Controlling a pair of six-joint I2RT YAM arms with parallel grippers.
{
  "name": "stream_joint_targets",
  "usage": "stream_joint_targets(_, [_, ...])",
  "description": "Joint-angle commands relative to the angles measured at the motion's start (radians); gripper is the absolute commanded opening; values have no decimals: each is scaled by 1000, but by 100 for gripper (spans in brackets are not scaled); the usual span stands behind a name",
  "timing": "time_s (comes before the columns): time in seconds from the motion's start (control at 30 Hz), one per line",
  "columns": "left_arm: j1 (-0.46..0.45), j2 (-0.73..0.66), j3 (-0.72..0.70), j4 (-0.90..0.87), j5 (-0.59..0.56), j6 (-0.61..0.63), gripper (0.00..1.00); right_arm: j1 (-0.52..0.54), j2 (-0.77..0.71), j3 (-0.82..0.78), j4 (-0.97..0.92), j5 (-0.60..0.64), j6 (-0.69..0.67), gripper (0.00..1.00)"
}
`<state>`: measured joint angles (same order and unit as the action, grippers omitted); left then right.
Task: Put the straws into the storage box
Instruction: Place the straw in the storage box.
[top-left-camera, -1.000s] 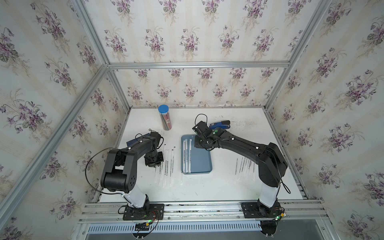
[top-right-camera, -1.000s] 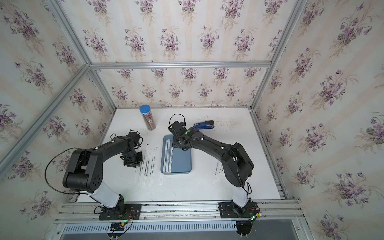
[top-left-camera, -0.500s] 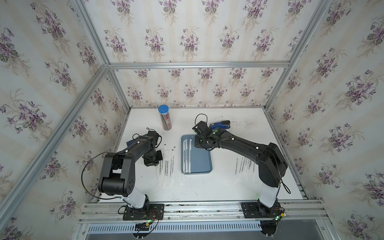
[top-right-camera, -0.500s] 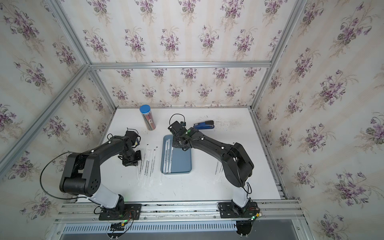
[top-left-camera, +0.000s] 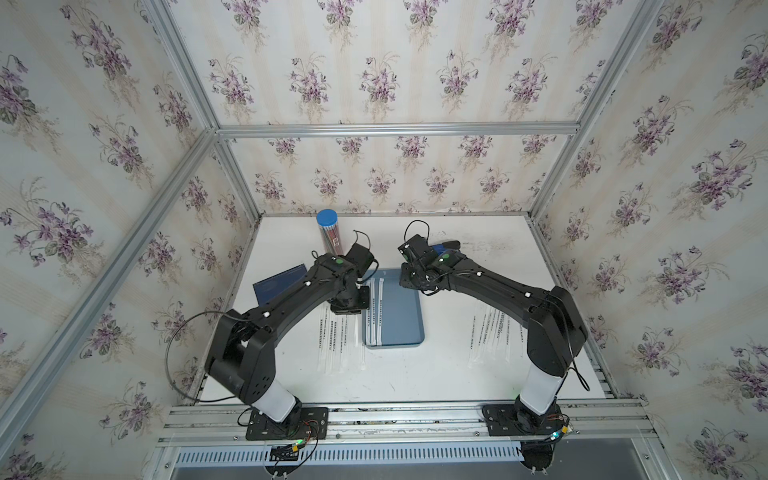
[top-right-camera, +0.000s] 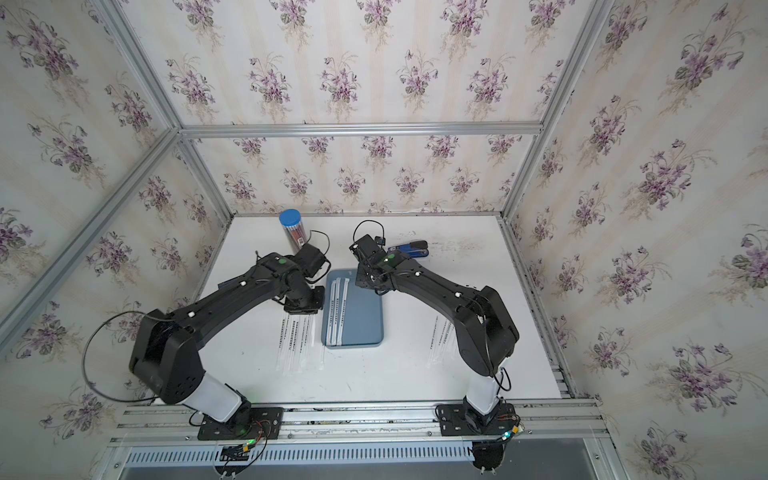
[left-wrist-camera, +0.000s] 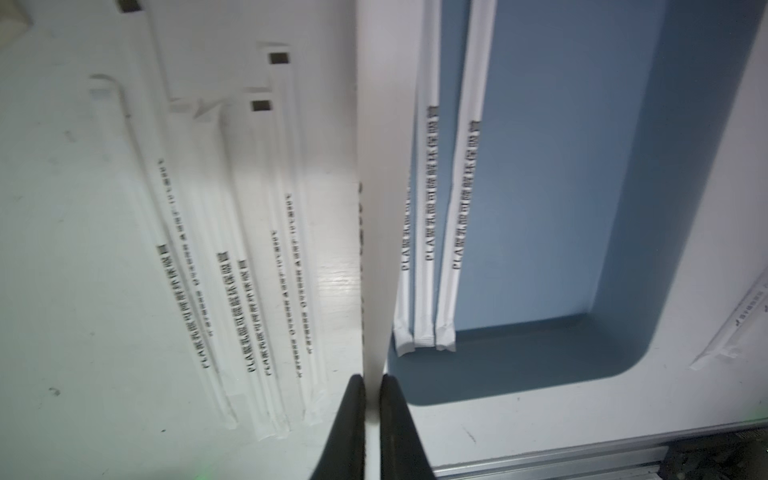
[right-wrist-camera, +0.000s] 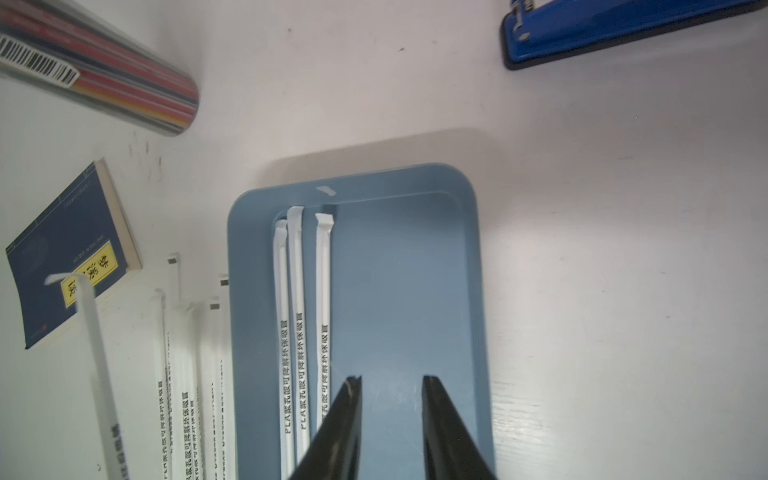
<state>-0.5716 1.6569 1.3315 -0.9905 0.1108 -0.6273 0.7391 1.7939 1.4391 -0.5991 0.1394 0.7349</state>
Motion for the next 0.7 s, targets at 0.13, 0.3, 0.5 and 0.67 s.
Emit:
stream_joint_targets(0.13, [-128,348,364,-1,7,-10,12,-104,-69,-93,45,-26,3,30])
stream_joint_targets(0.3, [-129,408,316,21,6,-19,12,-112,-108,-132,44,-3,4,30])
stream_joint_targets(0.5, [-129,388,217,66,-12,-36,13,-112,-101,-156,58,-14,8,29])
stream_joint_targets(0.67, [-128,424,235,61,-29,-37,15,-111,-99,-147,56,-12,5,29])
